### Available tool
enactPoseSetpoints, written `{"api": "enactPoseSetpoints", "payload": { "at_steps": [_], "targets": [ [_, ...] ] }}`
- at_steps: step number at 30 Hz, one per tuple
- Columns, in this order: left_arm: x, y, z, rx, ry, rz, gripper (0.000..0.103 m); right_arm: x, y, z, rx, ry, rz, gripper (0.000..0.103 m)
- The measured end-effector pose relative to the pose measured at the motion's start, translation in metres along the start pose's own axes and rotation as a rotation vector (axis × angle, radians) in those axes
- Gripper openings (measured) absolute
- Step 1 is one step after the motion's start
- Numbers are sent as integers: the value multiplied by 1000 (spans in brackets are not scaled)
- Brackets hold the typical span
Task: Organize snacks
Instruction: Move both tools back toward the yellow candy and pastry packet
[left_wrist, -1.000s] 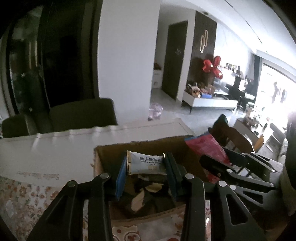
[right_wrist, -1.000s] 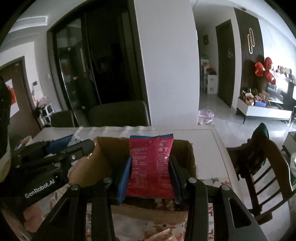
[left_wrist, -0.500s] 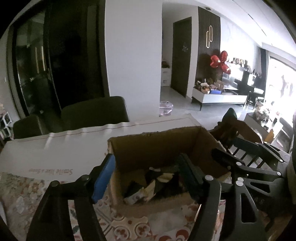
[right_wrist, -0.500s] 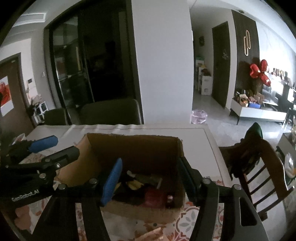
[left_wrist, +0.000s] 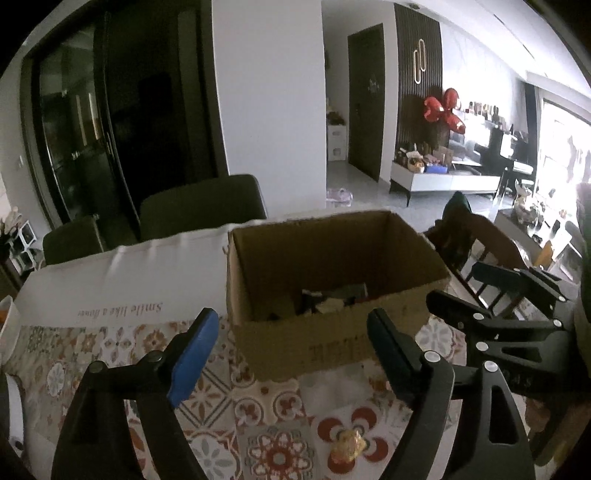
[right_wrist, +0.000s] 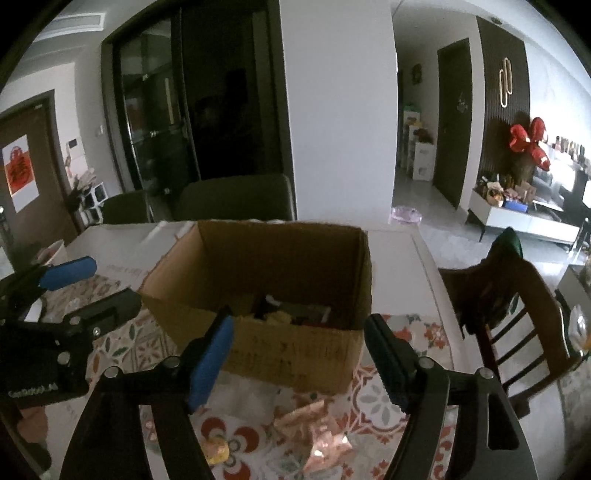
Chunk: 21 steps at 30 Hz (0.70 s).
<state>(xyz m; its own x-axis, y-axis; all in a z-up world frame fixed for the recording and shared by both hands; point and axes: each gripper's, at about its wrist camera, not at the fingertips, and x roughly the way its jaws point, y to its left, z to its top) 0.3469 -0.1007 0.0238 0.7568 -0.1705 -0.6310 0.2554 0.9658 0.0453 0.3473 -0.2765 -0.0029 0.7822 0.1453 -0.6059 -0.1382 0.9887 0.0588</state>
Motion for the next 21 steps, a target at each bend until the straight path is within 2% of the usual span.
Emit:
{"api": "enactPoseSetpoints", "payload": {
  "at_steps": [14,21],
  "targets": [
    [12,-16,-43,44,169,-11,83,28,0,-34,-71,255,10,74],
    [39,-21,-62,26,320,-71,82,48,-4,-54,-77,390,34,74]
  ]
}}
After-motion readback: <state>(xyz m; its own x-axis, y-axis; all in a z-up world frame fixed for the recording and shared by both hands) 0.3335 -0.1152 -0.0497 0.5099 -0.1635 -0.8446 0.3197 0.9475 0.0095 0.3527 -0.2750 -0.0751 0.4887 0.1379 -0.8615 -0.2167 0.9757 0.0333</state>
